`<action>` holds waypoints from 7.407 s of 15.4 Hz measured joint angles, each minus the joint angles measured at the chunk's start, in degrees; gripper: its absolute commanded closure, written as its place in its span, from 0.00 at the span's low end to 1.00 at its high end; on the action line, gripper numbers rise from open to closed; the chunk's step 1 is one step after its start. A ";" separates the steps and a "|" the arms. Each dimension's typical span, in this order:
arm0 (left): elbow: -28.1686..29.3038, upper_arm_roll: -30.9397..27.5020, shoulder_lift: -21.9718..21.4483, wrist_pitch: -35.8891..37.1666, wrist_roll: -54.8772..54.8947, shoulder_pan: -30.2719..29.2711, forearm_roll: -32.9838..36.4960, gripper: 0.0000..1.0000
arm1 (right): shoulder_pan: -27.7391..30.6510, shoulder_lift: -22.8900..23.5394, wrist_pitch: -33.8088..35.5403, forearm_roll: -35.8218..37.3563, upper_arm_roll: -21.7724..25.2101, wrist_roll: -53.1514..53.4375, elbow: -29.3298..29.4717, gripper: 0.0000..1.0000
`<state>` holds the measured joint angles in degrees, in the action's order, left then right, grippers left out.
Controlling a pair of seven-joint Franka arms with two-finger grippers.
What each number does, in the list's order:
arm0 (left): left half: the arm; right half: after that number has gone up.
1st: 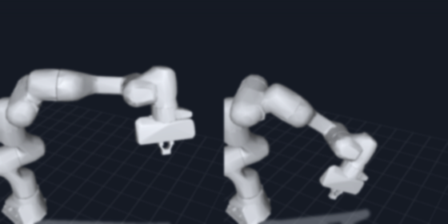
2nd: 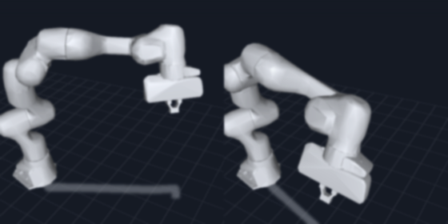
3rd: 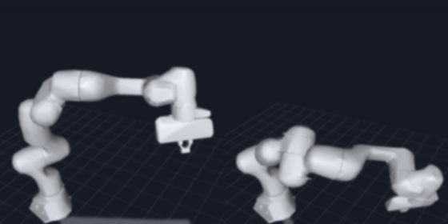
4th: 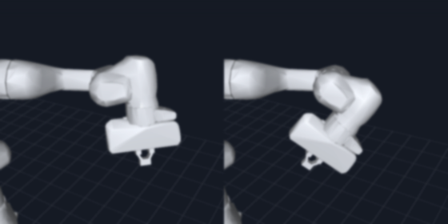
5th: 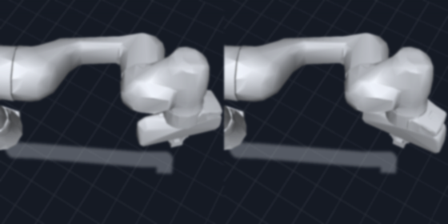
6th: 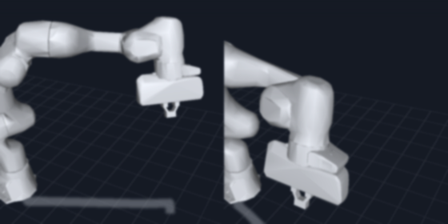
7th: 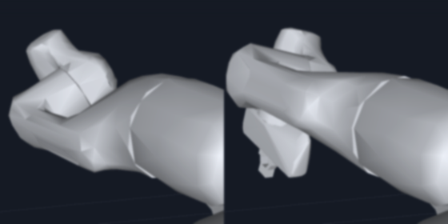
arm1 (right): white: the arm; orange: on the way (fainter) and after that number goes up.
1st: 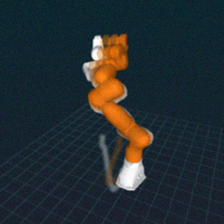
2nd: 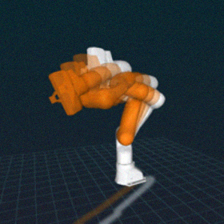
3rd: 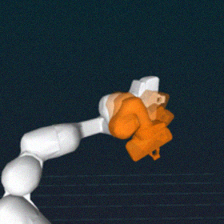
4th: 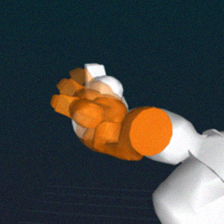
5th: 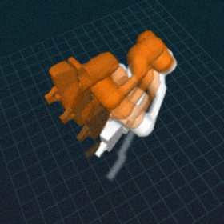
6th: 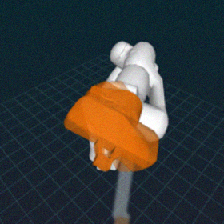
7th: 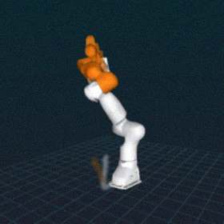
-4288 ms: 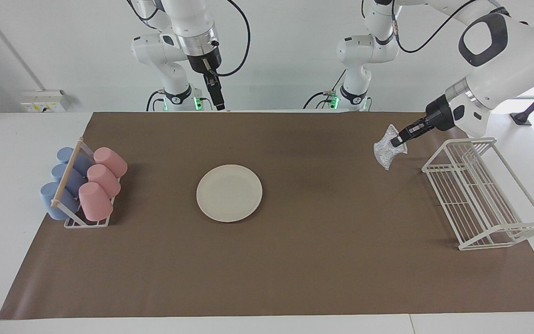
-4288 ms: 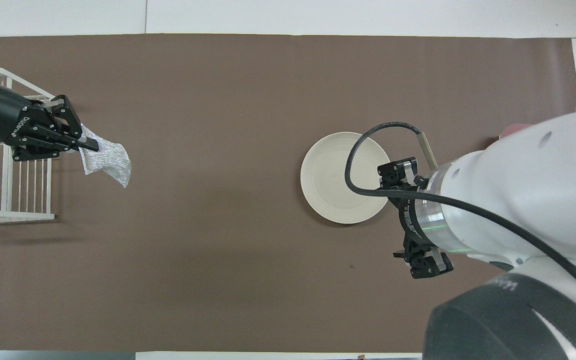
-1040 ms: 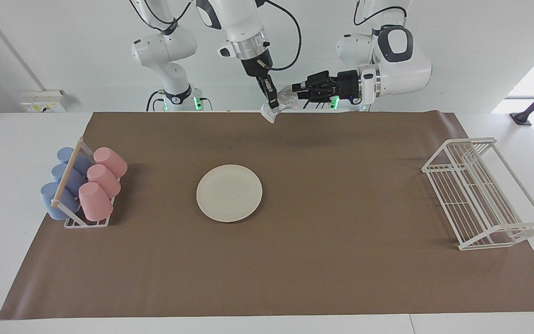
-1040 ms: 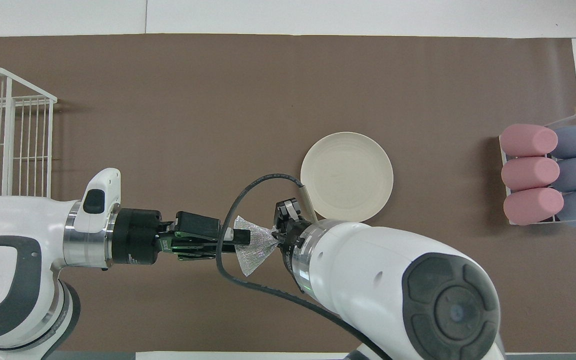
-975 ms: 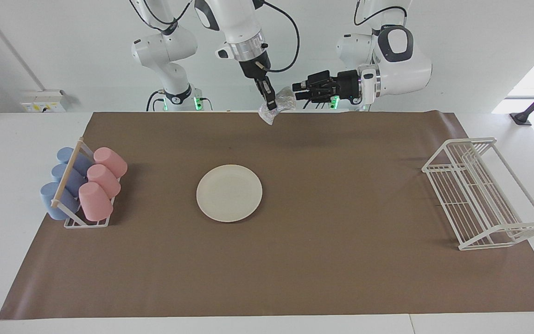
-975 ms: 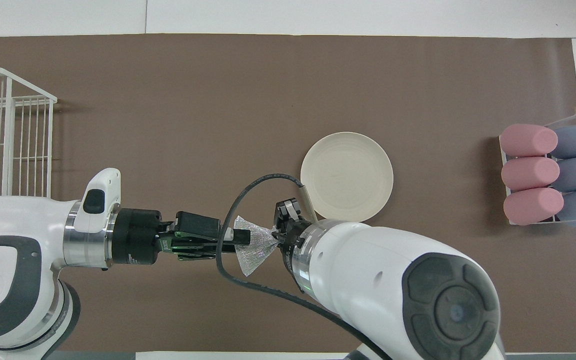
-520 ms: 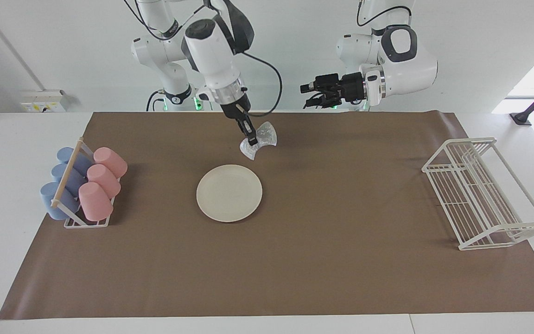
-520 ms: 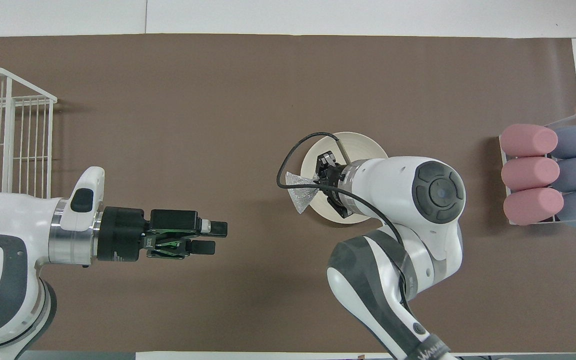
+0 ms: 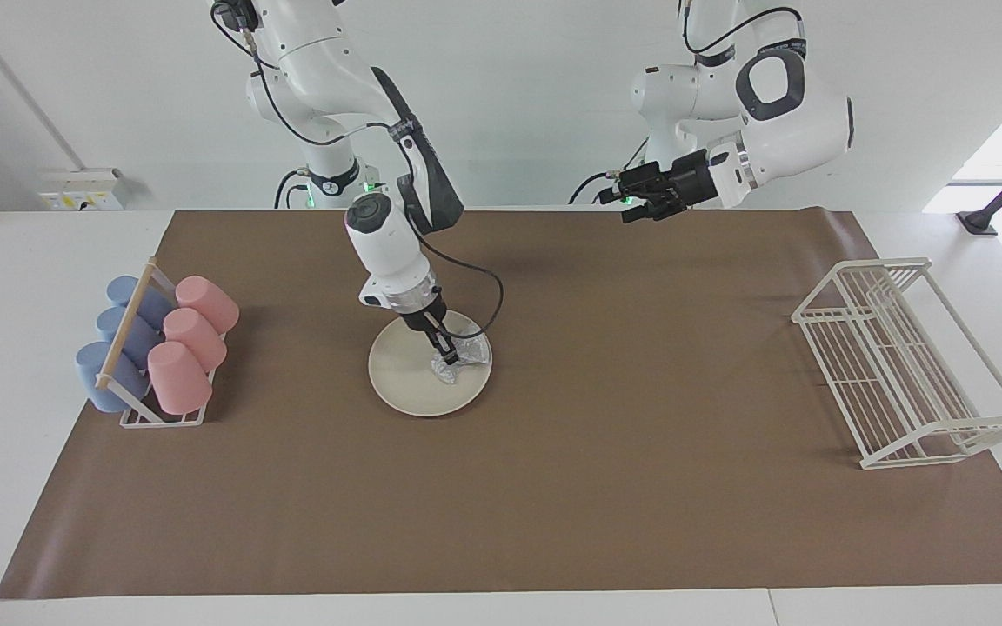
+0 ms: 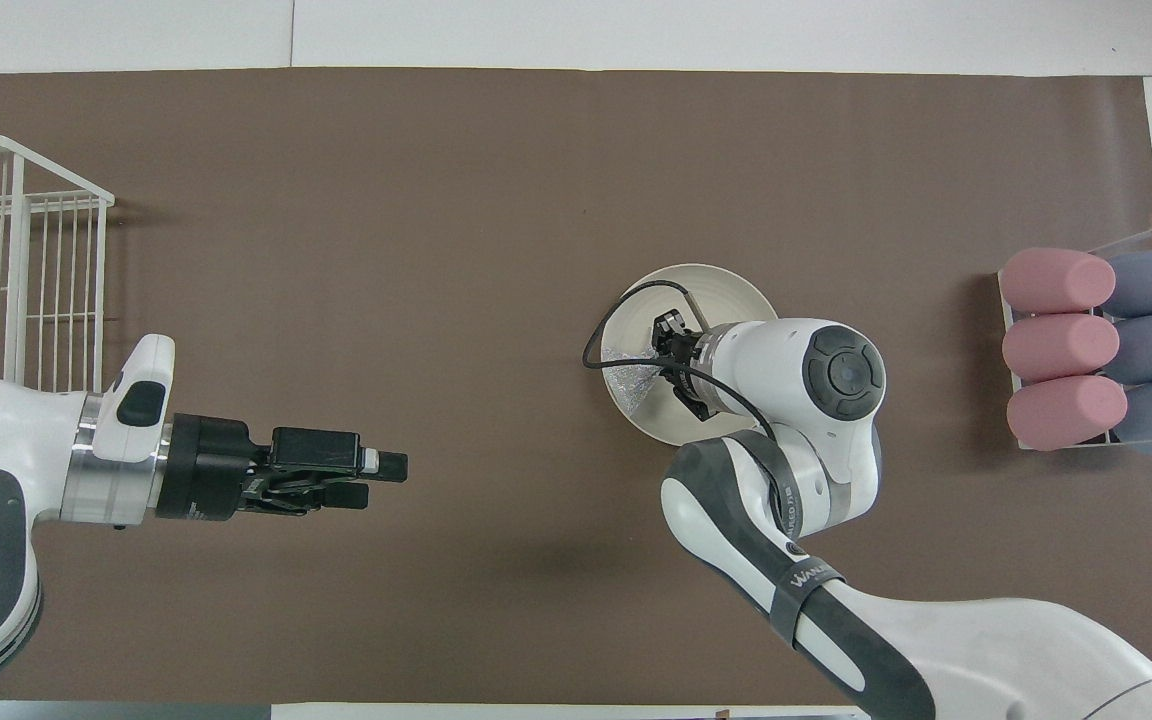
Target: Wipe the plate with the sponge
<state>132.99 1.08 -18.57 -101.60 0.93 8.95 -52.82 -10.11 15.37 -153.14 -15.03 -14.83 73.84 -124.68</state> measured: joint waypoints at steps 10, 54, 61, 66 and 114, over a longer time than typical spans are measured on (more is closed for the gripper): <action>-2.77 0.00 1.39 -0.01 -0.05 -0.30 14.30 0.00 | 6.05 0.04 0.07 -0.01 -0.29 -11.92 -0.20 1.00; -13.69 0.98 7.89 0.40 -14.27 -4.25 0.01 0.00 | 2.94 -22.69 55.06 0.02 -0.35 17.88 23.78 1.00; -13.46 1.37 7.89 -4.89 -17.69 3.38 -12.71 0.00 | -4.64 -22.01 49.69 0.80 -1.00 29.76 23.93 1.00; -13.39 1.39 7.89 -11.20 -20.87 8.92 -16.89 0.00 | -4.67 -21.64 49.49 1.21 -0.94 29.76 23.92 1.00; -11.46 -0.16 6.55 -4.09 -29.38 5.97 -0.20 1.00 | 19.39 -21.55 51.40 8.54 0.22 -64.14 21.08 0.00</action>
<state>121.53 0.91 -12.02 -105.69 -28.46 14.92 -53.02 9.29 -6.17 -101.74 -6.49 -14.61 9.70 -103.59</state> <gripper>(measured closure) 0.943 0.000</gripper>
